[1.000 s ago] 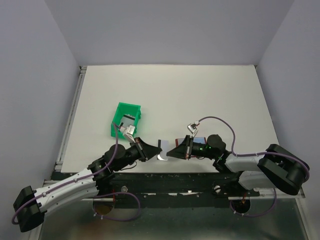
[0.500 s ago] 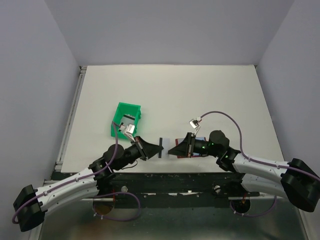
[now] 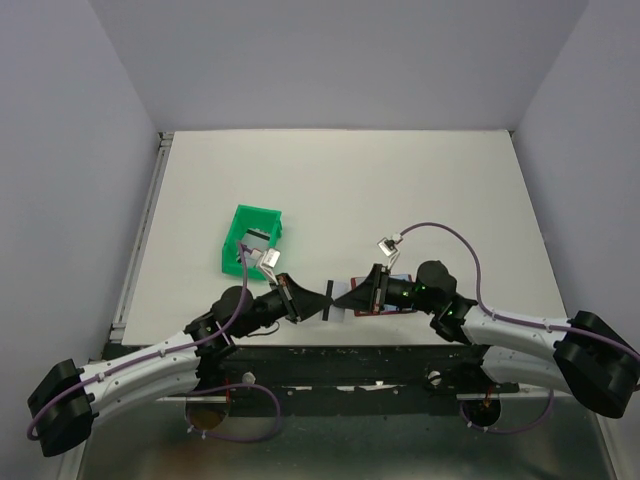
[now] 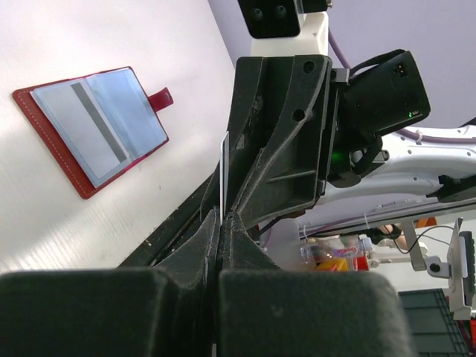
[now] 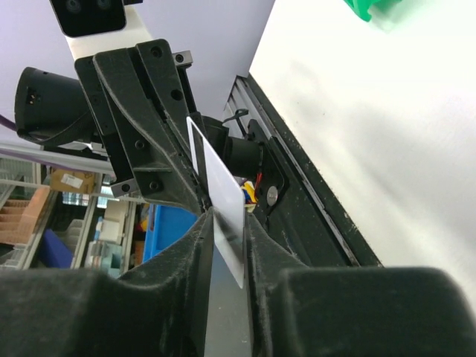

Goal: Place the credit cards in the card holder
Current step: Pick up the credit card at the corner of the board.

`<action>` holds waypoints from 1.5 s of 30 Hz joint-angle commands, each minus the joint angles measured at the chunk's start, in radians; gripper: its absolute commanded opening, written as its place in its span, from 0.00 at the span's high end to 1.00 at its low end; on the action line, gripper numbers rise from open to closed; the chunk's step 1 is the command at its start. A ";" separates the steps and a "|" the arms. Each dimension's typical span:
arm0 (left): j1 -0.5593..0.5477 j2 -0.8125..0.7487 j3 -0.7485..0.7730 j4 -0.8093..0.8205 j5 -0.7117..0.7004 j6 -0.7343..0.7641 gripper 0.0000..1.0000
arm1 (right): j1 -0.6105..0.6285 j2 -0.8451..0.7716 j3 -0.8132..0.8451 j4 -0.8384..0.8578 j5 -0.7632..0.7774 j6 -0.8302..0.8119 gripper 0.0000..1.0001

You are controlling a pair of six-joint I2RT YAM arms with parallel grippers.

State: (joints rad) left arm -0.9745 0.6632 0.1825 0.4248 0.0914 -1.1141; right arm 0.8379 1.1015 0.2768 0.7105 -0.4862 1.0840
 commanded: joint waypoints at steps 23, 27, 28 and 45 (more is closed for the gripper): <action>0.000 -0.054 -0.048 0.037 -0.061 -0.021 1.00 | 0.000 -0.015 0.015 0.030 0.037 0.011 0.87; -0.001 -0.053 -0.048 0.034 -0.064 -0.021 0.93 | 0.000 -0.022 0.025 -0.003 0.043 0.005 1.00; 0.000 -0.051 -0.046 0.028 -0.065 -0.018 0.86 | 0.000 -0.028 0.032 -0.034 0.046 0.001 1.00; 0.010 0.185 0.176 -0.348 -0.214 0.105 0.39 | -0.062 -0.324 0.461 -1.674 0.923 -0.206 1.00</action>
State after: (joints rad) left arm -0.9726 0.7212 0.2703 0.1673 -0.0788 -1.0645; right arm 0.7898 0.7650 0.6842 -0.5873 0.2226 0.9337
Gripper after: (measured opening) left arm 0.609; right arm 0.012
